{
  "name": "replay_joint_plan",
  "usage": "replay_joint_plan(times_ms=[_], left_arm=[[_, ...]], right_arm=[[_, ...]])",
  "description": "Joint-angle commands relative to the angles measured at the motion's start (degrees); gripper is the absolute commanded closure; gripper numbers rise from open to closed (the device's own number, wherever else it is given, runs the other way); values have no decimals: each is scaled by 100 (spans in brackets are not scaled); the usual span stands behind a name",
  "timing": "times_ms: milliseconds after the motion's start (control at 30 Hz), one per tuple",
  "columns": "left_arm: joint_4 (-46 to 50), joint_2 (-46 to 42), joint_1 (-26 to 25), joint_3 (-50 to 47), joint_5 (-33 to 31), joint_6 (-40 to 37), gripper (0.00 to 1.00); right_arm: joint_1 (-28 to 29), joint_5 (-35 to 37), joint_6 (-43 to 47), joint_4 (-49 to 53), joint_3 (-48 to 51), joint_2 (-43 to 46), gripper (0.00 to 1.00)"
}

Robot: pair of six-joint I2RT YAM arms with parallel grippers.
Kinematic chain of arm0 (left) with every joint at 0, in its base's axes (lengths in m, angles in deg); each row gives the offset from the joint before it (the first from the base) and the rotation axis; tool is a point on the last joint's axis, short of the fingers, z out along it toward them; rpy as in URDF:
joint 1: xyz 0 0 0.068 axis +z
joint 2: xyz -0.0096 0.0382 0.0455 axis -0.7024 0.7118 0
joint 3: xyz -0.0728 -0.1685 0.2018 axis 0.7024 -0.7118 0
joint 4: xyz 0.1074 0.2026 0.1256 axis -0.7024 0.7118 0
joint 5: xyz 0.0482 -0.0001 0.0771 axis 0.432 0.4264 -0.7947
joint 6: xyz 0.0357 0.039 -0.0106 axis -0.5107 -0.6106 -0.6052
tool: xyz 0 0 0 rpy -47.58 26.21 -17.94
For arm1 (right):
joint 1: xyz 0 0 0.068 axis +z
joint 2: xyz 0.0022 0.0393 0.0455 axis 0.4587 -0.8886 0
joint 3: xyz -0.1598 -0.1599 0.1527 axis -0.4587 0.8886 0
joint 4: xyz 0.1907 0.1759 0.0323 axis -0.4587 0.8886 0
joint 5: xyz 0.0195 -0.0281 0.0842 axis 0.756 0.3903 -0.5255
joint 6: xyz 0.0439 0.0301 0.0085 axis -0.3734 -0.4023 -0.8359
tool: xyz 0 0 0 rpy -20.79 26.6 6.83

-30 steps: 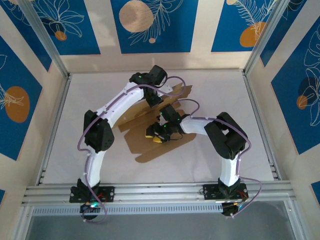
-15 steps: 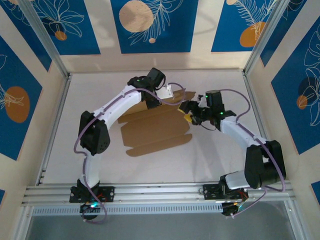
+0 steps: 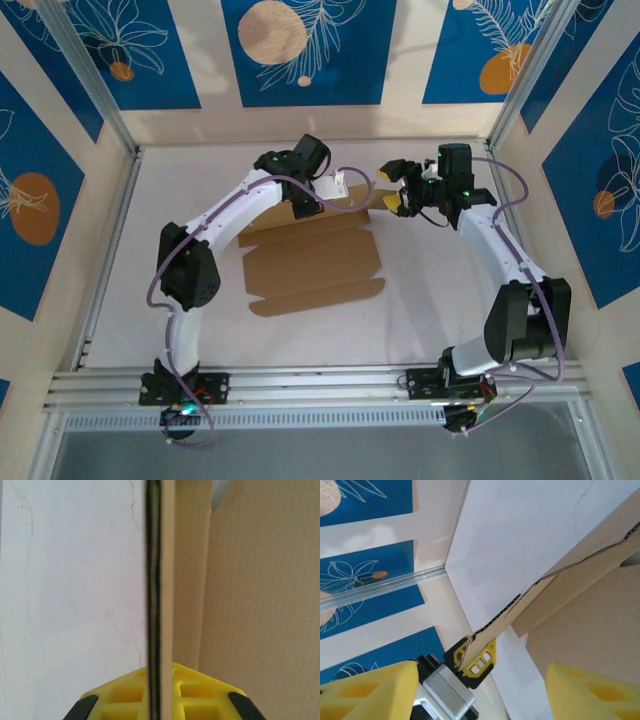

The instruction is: Fold the paper box

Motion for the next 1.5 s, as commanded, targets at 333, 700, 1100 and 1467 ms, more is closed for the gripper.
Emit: replay_joint_plan(times_ms=[333,700,1100,1467], left_arm=[[-273,-158,-168,-235,-54,-277,100],[-583,-325,-452,-143,-741,-91,54],[-1844,-2614,-285,-1352,-514,5875,47],[-4350,-4409,-216,-5103,-1825,11906,18]], right_arm=[[264,-431,-1129,292,-355,-712,60],[270,-69,-1486,514,-302,-610,95],[276,324,-1769,341,-91,-391,97],[381,484,-1639,410,-123,-388,97]])
